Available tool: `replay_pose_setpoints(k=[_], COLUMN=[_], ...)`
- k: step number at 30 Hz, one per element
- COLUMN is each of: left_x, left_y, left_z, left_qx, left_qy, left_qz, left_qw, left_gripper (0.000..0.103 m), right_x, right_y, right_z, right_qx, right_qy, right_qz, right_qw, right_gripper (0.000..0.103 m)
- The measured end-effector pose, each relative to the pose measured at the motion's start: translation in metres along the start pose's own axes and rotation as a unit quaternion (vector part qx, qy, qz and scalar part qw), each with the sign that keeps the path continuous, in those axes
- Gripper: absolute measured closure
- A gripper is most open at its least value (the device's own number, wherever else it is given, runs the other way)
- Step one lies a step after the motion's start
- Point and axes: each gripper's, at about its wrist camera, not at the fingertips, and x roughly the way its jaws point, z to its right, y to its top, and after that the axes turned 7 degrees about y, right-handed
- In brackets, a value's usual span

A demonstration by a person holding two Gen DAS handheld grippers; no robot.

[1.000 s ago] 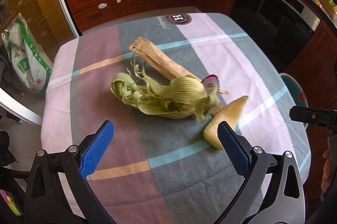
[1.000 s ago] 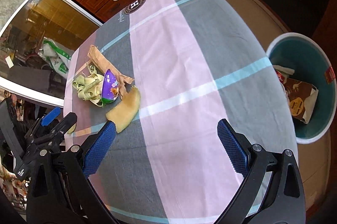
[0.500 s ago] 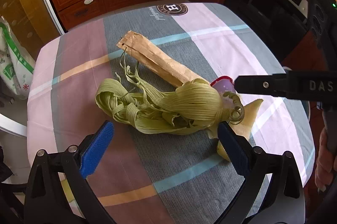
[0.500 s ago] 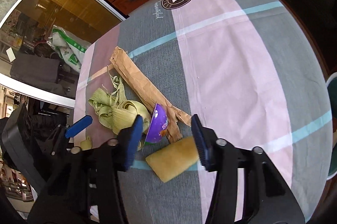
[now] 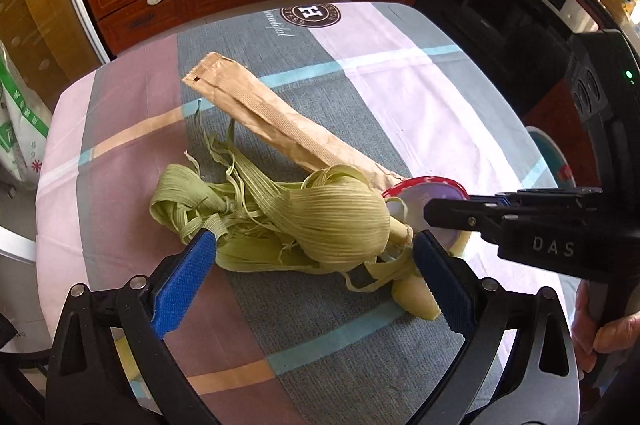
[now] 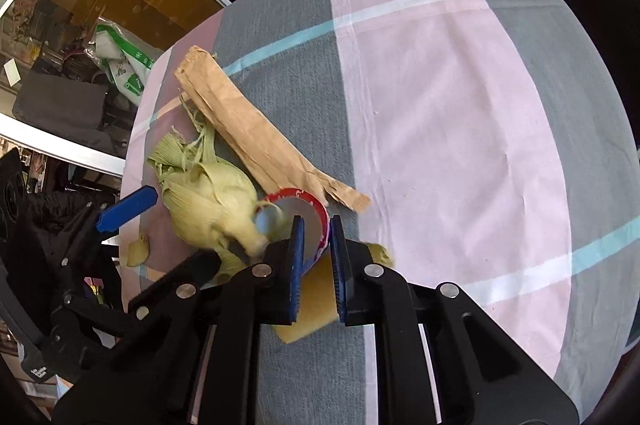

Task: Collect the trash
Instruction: 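Grasp the green corn husks with left tool while right tool grasps the purple wrapper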

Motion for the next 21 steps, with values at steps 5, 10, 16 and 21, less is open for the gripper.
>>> replay_pose_setpoints(k=[5,10,16,21], left_x=[0.017,0.013,0.005,0.002], left_y=[0.008,0.007,-0.008,-0.024], left_z=[-0.002,-0.001,0.006,-0.014], left_qx=[-0.039,-0.045,-0.007,-0.046], left_qy=[0.013,-0.024,-0.033,-0.064], left_qz=[-0.017,-0.001,-0.009,-0.023], left_qw=[0.9990,0.9987,0.9994,0.9966], left_gripper=[0.003,0.040,0.086,0.083], right_x=[-0.008,-0.009,-0.004,0.002], right_y=[-0.008,-0.010,-0.007,-0.001], right_z=[0.009,0.009,0.005,0.004], right_qx=[0.005,0.004,-0.002,0.000], right_qy=[0.009,0.017,0.025,0.031], right_qz=[0.004,0.007,0.006,0.012], right_qw=[1.000,1.000,1.000,0.999], right_gripper=[0.091,0.089,0.087,0.087])
